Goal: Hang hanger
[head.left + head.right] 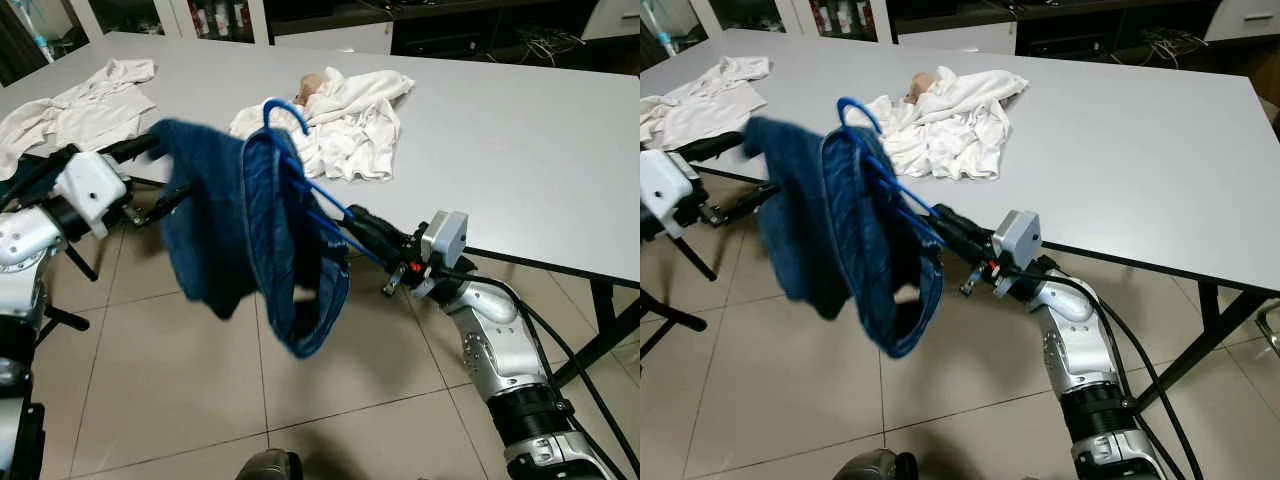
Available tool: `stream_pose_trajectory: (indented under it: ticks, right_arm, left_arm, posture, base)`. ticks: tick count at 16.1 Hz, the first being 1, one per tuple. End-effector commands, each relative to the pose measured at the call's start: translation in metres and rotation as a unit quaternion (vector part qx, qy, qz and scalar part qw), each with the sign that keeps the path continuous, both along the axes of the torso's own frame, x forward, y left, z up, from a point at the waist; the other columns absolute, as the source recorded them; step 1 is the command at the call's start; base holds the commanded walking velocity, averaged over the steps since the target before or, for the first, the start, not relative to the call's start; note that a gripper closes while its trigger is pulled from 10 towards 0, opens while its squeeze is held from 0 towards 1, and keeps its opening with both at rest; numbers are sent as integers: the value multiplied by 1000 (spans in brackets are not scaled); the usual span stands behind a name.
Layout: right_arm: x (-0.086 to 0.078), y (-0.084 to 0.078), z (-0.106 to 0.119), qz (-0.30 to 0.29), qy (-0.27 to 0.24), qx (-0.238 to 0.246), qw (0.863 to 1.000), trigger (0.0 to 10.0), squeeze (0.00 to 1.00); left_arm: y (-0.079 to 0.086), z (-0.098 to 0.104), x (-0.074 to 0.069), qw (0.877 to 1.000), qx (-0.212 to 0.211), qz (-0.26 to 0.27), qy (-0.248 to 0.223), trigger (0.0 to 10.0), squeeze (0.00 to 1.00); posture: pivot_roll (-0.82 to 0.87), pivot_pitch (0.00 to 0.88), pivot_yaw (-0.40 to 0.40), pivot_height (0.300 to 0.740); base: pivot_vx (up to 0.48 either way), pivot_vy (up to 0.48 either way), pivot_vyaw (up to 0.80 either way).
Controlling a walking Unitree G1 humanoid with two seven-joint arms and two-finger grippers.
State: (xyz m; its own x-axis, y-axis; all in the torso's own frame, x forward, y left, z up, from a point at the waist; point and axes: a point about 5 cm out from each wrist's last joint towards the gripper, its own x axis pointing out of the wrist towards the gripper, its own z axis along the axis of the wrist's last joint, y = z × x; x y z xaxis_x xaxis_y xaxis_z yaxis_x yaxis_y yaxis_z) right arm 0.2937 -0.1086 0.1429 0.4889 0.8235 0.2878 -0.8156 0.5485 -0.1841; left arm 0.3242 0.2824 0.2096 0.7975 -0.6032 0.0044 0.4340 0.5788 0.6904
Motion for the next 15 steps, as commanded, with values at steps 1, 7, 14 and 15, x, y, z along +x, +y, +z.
stream_pose_trajectory:
  ticks: [1,7,14,15]
  right_arm:
    - [-5,5,8,24,-26,-5,999,0,0]
    - [-13,11,5,59,-61,-62,994,0,0]
    - [-16,16,4,72,-105,-114,985,0,0]
    - [-16,17,4,72,-111,-118,984,0,0]
  left_arm:
    - [3,1,1,999,41,-1,10,10000,1000]
    - [-5,1,5,988,125,-63,72,10000,804]
    - [-29,-16,4,952,177,-173,179,10000,796]
    - [-31,-20,5,950,167,-175,196,10000,694]
  posture:
    - [17,0,105,740]
    - [19,0,99,740]
    - [15,0,103,740]
    - [12,0,105,740]
  base:
    - [0,0,0]
    - [0,0,0]
    - [0,0,0]
    - [0,0,0]
